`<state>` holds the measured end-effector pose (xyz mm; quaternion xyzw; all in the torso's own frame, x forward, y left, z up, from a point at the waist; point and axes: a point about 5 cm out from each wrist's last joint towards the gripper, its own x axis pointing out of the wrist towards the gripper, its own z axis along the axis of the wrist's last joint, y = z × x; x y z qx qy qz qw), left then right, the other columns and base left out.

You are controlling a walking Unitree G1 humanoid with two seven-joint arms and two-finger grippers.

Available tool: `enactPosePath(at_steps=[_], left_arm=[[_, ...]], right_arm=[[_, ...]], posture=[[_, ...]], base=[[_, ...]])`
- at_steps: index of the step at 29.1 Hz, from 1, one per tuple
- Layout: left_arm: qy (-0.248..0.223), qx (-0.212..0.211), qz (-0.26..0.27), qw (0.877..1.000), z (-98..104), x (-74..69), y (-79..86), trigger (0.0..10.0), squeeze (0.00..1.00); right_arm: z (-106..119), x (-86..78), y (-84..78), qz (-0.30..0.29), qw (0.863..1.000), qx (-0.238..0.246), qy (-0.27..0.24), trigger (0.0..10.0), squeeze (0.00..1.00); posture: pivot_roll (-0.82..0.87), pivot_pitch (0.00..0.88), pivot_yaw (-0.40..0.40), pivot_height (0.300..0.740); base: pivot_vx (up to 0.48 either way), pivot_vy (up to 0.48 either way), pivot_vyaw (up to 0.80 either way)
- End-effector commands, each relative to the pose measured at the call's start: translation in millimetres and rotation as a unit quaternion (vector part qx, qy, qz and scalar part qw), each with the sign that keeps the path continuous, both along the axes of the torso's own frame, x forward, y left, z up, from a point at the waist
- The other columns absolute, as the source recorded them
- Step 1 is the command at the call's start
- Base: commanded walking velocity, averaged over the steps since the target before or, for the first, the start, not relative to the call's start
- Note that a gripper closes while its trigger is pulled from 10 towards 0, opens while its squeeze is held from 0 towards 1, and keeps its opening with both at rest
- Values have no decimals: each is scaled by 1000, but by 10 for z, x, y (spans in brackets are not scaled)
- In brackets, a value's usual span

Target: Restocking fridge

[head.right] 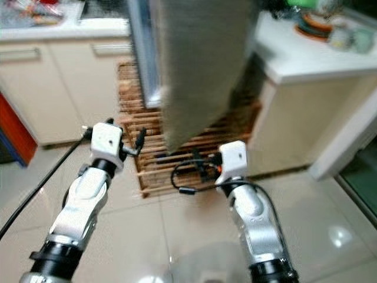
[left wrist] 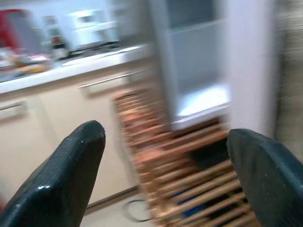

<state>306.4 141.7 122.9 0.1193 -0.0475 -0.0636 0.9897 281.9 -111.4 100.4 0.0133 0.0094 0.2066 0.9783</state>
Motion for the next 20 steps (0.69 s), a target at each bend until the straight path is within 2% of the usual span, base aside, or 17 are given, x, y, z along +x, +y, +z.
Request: enactPosePath(at_steps=[1, 3, 5, 10, 13, 15, 20], left_arm=[[2, -7, -17, 1000, -3, -2, -110, 10000, 0], [-3, -10, -18, 1000, 11, -8, -115, 10000, 0], [-10, 4, -25, 1000, 19, -18, -132, 10000, 0], [-27, 37, -58, 997, 19, -88, -214, 10000, 0], [-11, 9, -44, 999, -13, -83, -170, 10000, 0], [-10, -4, -40, 999, -5, -73, -148, 10000, 0], [-19, -2, -39, 999, 36, -46, -127, 10000, 0]], right_arm=[[-2, 16, -133, -17, 1000, -14, -4, 10000, 0], [4, 20, -138, -18, 1000, -14, -6, 10000, 0], [13, 13, -133, -18, 1000, -14, -11, 10000, 0], [-39, -49, -115, -17, 1000, -15, -7, 10000, 0], [-66, -73, -102, -17, 1000, -11, -3, 10000, 0], [-67, -77, -94, -17, 1000, -8, -3, 10000, 0], [-35, -71, -98, -21, 1000, -8, -16, 10000, 0]], posture=[[-111, 0, 5, 740], [-110, 0, 3, 740], [-109, 0, 2, 740], [-104, 0, -3, 740], [-105, 0, -2, 740], [-106, 0, 0, 740], [-108, 0, 7, 740]], base=[[0, 0, 0], [0, 0, 556], [0, 0, 550], [0, 0, 0], [0, 0, 0], [394, 0, 0], [480, 0, 0]])
